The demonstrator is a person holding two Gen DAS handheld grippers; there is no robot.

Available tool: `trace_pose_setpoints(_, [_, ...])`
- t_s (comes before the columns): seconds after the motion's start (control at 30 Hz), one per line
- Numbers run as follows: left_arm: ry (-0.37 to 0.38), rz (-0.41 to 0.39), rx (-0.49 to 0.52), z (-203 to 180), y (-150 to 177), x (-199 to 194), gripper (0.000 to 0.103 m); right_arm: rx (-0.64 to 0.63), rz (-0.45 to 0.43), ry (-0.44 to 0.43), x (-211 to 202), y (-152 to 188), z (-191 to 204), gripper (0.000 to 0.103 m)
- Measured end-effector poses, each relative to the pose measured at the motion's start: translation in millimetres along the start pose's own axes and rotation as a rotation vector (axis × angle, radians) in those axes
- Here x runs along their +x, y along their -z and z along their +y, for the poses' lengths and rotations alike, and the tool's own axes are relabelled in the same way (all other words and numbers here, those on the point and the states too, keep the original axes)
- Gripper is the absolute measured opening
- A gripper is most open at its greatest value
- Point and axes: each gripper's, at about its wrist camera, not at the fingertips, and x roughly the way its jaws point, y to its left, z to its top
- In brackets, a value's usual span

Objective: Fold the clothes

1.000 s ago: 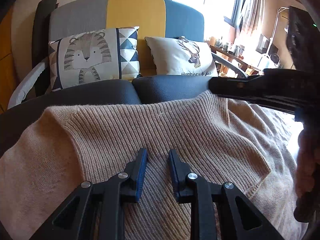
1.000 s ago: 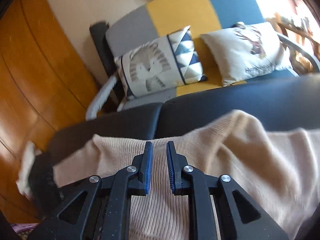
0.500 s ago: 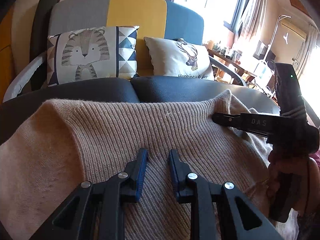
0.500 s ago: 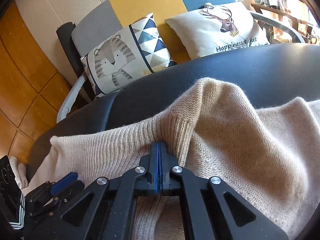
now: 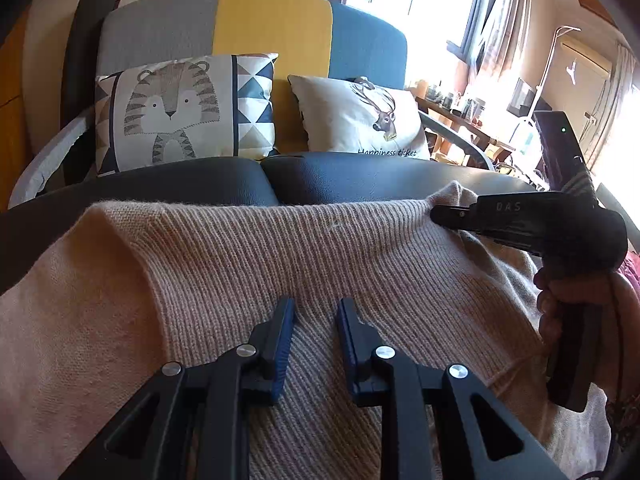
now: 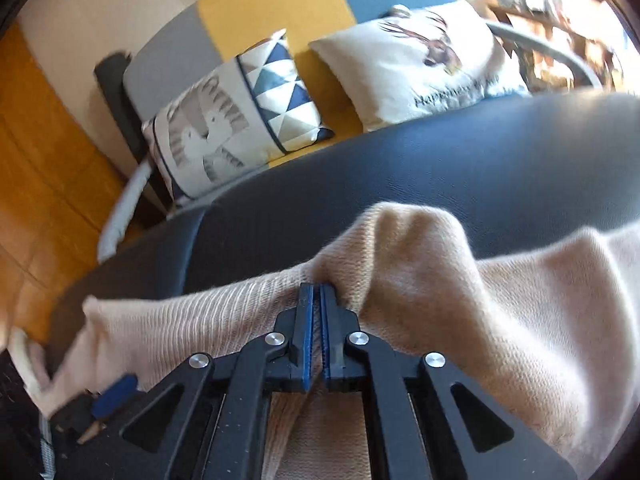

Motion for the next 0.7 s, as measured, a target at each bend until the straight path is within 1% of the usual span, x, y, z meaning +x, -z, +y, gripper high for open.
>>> trace_pose_setpoints(0.03, [0.0, 0.0, 0.0, 0.0, 0.0, 0.1, 0.022, 0.009, 0.001, 0.028, -5.7, 1.1, 3.6, 0.003])
trace_pose_setpoints(0.07, [-0.001, 0.0, 0.001, -0.1, 0.0, 0.2, 0.022, 0.017, -0.007, 0.018, -12.7, 3.3, 8.8, 0.007])
trace_pose_setpoints(0.1, [-0.003, 0.0, 0.003, -0.4, 0.1, 0.2, 0.022, 0.025, -0.017, 0.001, -19.8, 5.7, 14.3, 0.007])
trace_pose_setpoints(0.17, [-0.006, 0.0, 0.005, -1.0, 0.3, 0.2, 0.022, 0.021, -0.026, -0.097, -31.1, 17.0, 24.9, 0.008])
trace_pose_setpoints(0.3, [-0.012, 0.001, 0.011, -2.3, 0.5, 0.2, 0.022, -0.064, 0.006, -0.14, -40.1, 51.7, 45.5, 0.008])
trace_pose_setpoints(0.37, [-0.016, 0.001, 0.014, -2.9, 0.7, 0.2, 0.022, -0.119, 0.033, -0.055, -38.1, 69.3, 48.7, 0.008])
trace_pose_setpoints(0.43, [-0.019, 0.001, 0.017, -3.5, 0.8, 0.2, 0.022, -0.157, 0.003, -0.031, -40.1, 78.6, 45.7, 0.007])
trace_pose_setpoints(0.5, [-0.022, 0.002, 0.02, -4.1, 1.3, 0.3, 0.022, -0.182, -0.016, 0.02, -41.7, 80.0, 47.1, 0.005])
trace_pose_setpoints(0.63, [-0.036, 0.005, 0.032, -6.3, 1.1, 0.5, 0.022, -0.209, -0.032, 0.067, -36.3, 85.5, 54.6, 0.005])
trace_pose_setpoints(0.7, [-0.044, 0.011, 0.04, -8.2, 0.3, -0.1, 0.022, -0.207, -0.036, 0.066, -32.6, 86.5, 52.1, 0.005])
